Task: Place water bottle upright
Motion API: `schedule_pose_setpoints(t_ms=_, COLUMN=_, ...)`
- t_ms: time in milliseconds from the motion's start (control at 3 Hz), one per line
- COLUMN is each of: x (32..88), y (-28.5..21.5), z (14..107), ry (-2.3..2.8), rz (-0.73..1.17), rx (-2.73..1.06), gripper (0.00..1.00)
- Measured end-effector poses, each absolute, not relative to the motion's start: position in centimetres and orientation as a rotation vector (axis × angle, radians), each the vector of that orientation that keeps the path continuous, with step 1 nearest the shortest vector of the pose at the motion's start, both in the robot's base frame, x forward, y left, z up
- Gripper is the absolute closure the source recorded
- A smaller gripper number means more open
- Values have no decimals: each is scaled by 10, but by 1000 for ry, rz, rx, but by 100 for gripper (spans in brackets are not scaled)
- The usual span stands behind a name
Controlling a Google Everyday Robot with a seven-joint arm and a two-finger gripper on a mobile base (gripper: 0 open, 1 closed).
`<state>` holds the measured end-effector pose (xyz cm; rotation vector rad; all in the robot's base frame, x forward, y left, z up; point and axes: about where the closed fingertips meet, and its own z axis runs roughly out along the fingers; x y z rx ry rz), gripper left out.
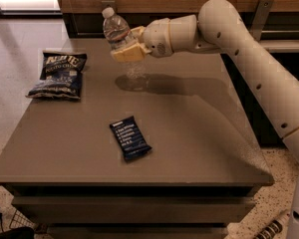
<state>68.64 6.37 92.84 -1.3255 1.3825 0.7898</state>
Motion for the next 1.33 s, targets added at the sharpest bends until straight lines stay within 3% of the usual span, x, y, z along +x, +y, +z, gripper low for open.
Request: schedule_pose_setpoints(t_ms=1333, x=679, y=90, z=908, ry=1468, rz=959, rx=-1149, gripper=100)
